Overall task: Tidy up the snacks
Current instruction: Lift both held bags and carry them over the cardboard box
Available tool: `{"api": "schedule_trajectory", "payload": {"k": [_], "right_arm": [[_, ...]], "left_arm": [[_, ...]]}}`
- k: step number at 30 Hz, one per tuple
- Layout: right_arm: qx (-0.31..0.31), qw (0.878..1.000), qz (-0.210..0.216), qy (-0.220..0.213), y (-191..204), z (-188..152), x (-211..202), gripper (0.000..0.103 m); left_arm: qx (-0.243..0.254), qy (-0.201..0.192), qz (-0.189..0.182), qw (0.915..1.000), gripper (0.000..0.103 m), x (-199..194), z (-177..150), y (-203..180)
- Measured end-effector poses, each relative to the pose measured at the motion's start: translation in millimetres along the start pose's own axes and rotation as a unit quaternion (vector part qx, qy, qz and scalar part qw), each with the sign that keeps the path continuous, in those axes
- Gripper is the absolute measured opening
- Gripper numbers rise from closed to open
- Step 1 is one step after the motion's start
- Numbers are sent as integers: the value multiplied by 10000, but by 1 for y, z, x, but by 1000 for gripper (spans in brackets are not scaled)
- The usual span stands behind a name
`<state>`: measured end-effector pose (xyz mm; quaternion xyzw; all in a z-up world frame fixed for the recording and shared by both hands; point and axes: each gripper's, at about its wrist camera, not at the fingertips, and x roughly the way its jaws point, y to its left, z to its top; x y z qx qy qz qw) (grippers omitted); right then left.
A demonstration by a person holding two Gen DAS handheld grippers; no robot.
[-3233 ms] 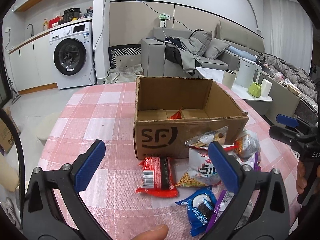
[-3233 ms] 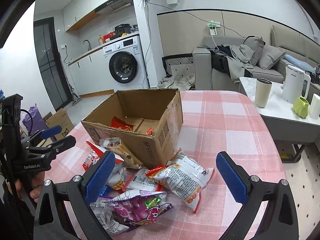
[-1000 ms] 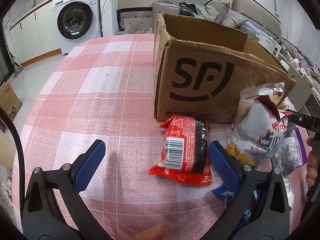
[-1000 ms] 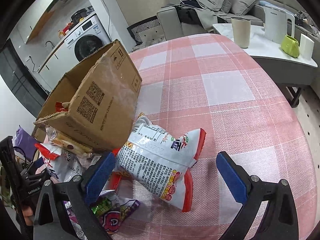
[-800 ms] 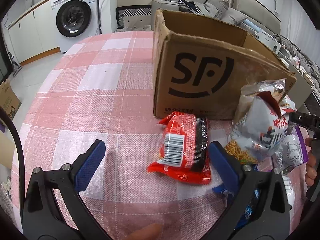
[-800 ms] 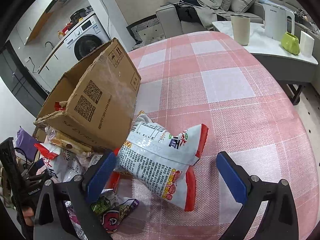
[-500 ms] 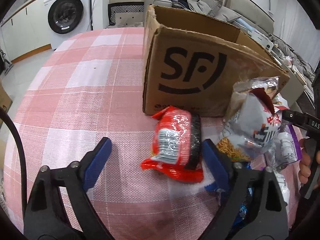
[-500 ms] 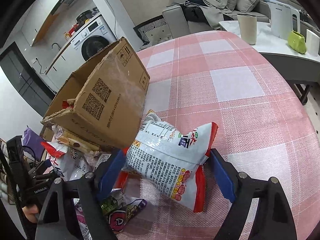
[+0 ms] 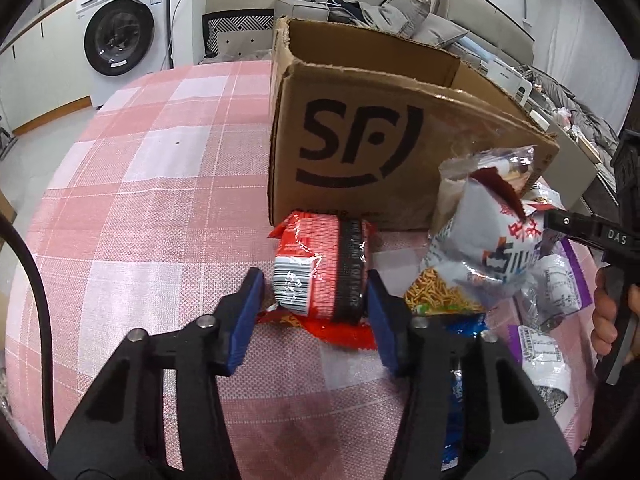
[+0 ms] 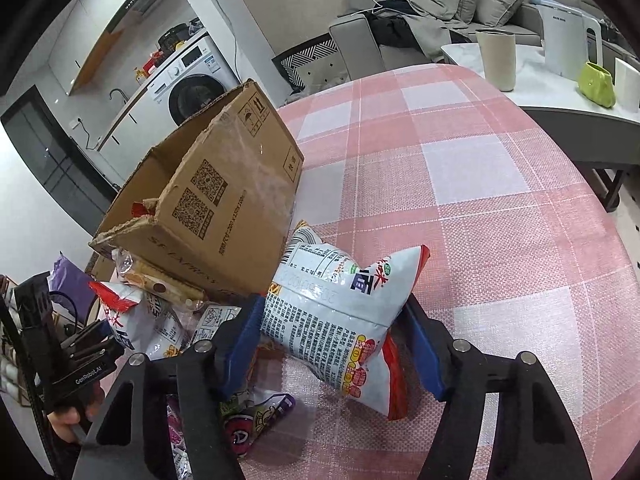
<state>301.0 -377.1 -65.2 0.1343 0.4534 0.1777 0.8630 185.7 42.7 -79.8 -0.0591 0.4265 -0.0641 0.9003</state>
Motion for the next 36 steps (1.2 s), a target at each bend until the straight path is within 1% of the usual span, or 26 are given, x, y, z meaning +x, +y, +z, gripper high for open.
{"api": "schedule_trajectory", "payload": {"k": [1, 5, 16, 21, 36], "right_arm": [[18, 10000, 12, -27, -1, 0, -1, 66], [112, 9998, 63, -139, -5, 1, -7, 64], [201, 9982, 169, -536, -8, 6, -34, 64], [126, 9969, 230, -747, -3, 8, -48, 64], [-37, 9940, 387, -1024, 10, 7, -71, 64]], "left_arm": [[12, -8, -16, 10000, 41, -1, -1, -1], [-41, -37, -43, 10000, 41, -7, -4, -2], [-52, -264, -95, 9996, 41, -34, -5, -4], [-27, -393, -146, 9991, 41, -49, -4, -9], [-3, -784, -226, 9967, 41, -101, -2, -16]]}}
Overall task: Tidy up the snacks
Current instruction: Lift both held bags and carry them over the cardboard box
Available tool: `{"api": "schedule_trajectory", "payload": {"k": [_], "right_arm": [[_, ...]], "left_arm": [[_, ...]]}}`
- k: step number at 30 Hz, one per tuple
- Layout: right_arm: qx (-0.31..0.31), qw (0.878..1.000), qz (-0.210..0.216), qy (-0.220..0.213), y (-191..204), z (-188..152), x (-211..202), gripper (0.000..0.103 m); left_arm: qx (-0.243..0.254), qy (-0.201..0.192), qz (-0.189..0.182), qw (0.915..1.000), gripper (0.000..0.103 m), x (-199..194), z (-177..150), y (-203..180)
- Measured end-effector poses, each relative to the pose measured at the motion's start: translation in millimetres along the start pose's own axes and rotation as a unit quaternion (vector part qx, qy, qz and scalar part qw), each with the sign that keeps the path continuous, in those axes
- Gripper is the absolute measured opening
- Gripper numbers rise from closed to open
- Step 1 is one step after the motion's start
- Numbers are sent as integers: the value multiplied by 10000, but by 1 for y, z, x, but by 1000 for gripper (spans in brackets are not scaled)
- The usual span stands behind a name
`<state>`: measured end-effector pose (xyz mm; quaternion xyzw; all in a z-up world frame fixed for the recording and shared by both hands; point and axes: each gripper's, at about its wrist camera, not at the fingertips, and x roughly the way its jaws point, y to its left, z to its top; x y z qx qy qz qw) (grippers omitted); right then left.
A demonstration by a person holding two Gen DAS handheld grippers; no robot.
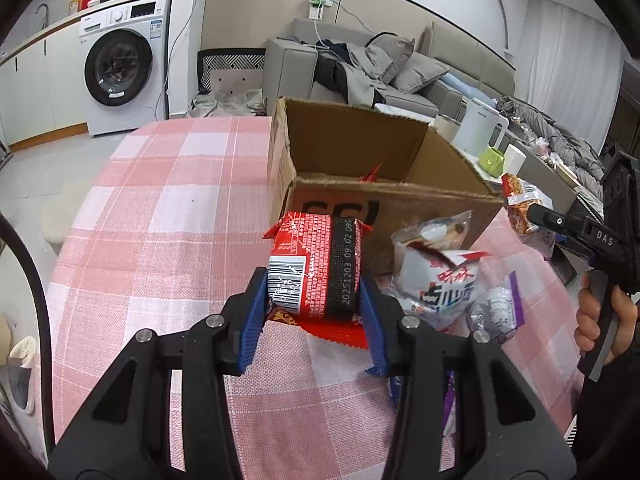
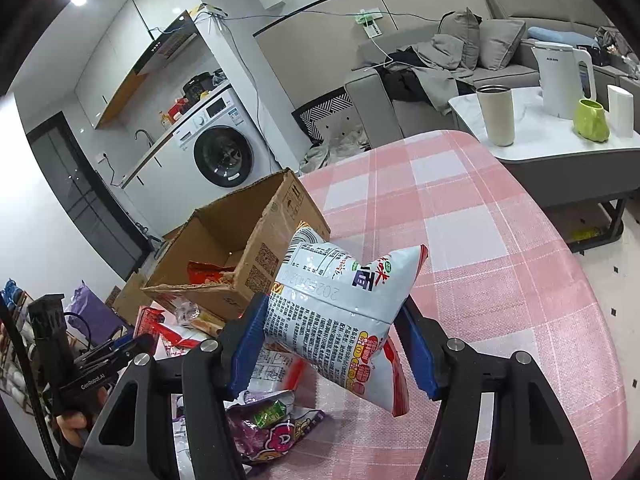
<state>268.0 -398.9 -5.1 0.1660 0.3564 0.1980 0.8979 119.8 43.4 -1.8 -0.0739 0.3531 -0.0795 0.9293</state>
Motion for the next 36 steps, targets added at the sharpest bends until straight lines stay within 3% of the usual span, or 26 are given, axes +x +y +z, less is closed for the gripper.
{"api": "schedule_trajectory", "payload": {"k": [20, 36], "right_arm": [[-411, 9986, 226, -260, 36, 3, -25, 64], [-660, 9969, 359, -249, 64, 16, -10, 64]], "left_arm": [[-3, -562, -66, 9984, 41, -58, 26, -22], [50, -662, -104, 9977, 41, -47, 49, -38]]}}
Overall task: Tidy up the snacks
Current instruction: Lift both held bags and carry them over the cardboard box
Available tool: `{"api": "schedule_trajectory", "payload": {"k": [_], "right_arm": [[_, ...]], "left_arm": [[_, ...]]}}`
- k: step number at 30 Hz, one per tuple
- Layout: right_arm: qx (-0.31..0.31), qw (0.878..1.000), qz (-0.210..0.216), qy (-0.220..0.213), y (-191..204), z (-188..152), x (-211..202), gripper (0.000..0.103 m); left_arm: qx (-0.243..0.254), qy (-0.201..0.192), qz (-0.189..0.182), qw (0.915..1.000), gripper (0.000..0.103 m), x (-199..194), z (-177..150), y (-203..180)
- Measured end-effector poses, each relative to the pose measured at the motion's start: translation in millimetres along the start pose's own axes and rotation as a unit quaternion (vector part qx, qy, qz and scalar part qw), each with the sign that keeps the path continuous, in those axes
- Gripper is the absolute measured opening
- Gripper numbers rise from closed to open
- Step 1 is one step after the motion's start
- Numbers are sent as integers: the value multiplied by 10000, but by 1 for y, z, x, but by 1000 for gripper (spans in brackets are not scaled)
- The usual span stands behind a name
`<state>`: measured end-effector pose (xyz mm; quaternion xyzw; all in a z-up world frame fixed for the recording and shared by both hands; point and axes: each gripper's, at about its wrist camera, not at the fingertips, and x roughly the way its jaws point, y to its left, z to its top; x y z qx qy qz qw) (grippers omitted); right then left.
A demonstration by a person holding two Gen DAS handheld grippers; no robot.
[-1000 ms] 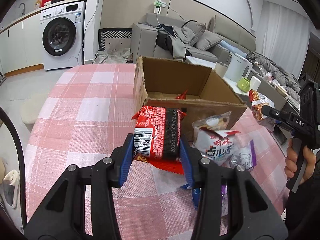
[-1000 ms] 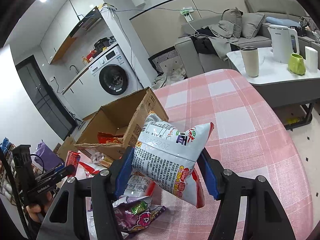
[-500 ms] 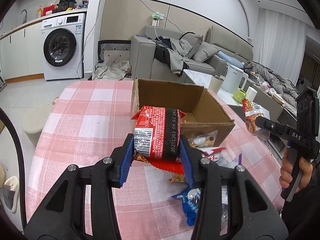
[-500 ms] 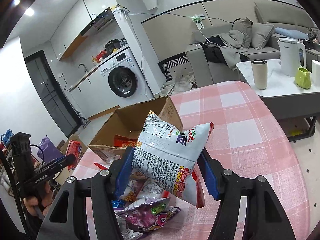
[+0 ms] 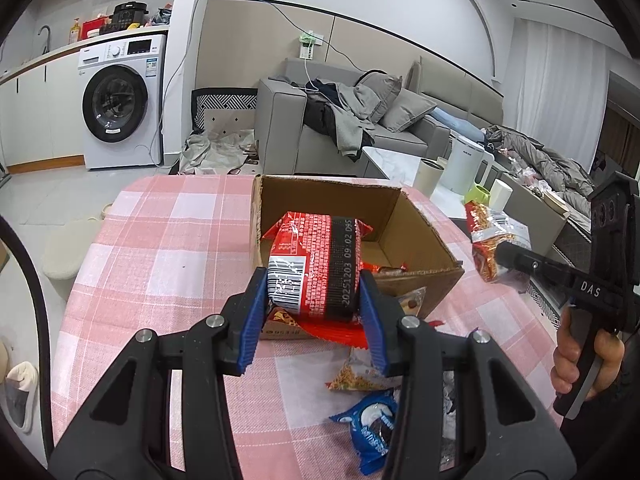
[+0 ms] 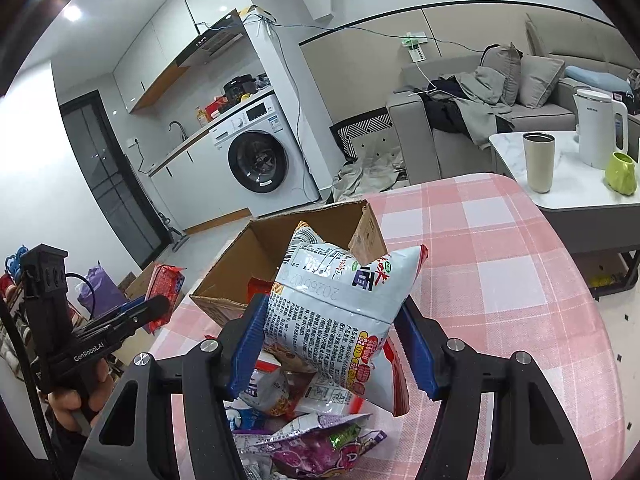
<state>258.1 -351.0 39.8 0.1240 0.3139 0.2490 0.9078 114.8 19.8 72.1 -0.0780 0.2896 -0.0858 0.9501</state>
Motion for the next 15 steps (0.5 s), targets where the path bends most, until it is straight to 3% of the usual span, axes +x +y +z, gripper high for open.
{"api": "schedule_trajectory", "payload": {"k": [15], "right_arm": [[-232, 9996, 151, 105, 26, 15, 28, 64]], "left_arm": [[159, 26, 48, 9999, 41, 36, 20, -16]]}}
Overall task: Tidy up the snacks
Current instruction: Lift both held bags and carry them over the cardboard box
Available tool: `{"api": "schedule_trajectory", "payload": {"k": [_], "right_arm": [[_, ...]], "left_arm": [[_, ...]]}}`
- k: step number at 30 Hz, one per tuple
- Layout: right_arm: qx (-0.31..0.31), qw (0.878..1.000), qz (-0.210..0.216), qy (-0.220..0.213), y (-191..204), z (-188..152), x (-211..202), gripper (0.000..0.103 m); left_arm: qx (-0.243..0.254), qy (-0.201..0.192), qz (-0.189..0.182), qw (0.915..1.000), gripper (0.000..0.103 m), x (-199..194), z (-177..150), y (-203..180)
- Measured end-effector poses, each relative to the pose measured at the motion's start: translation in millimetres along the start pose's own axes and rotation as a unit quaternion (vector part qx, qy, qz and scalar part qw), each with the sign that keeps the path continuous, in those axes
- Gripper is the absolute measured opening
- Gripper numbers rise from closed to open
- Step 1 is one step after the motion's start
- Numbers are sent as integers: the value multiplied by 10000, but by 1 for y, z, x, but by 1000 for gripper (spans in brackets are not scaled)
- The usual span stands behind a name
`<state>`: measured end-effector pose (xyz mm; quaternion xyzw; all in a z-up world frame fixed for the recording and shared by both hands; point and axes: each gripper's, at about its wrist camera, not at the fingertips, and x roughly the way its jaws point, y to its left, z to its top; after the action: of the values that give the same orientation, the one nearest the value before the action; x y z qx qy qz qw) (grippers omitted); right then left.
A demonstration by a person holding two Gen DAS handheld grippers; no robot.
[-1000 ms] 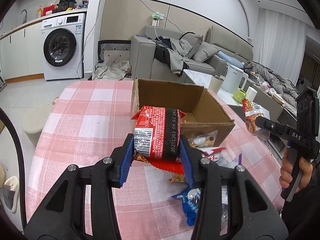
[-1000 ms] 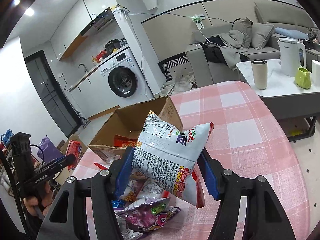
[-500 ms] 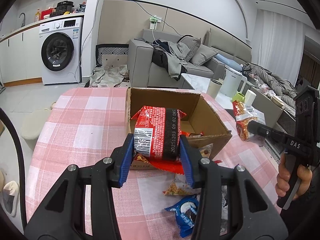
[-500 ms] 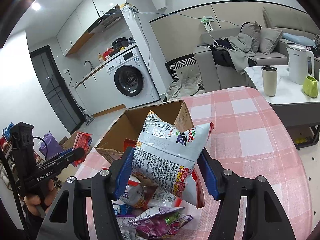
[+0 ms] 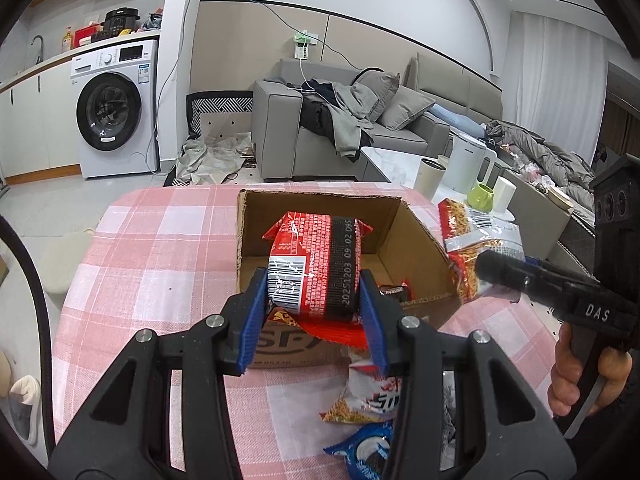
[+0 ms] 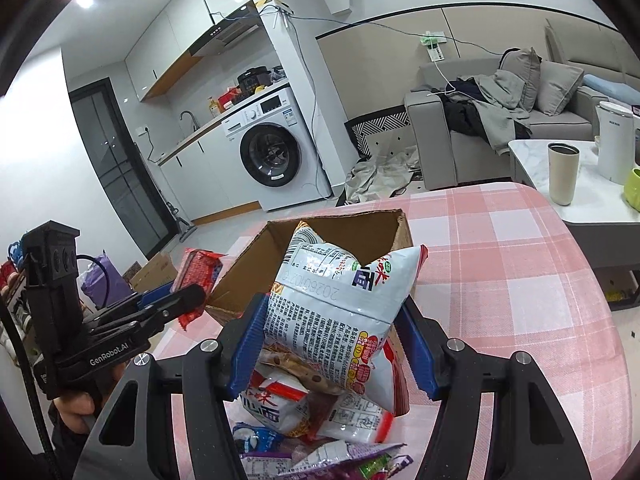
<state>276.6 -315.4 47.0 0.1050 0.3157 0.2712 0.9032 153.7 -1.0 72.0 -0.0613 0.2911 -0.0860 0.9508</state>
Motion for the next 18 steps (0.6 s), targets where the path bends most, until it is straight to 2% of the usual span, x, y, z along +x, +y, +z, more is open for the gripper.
{"api": "schedule_trajectory", "payload": {"k": [18], "right_arm": [[-111, 9998, -69, 168, 6, 12, 40, 64]], "left_arm": [[178, 27, 223, 9996, 41, 42, 12, -8]]}}
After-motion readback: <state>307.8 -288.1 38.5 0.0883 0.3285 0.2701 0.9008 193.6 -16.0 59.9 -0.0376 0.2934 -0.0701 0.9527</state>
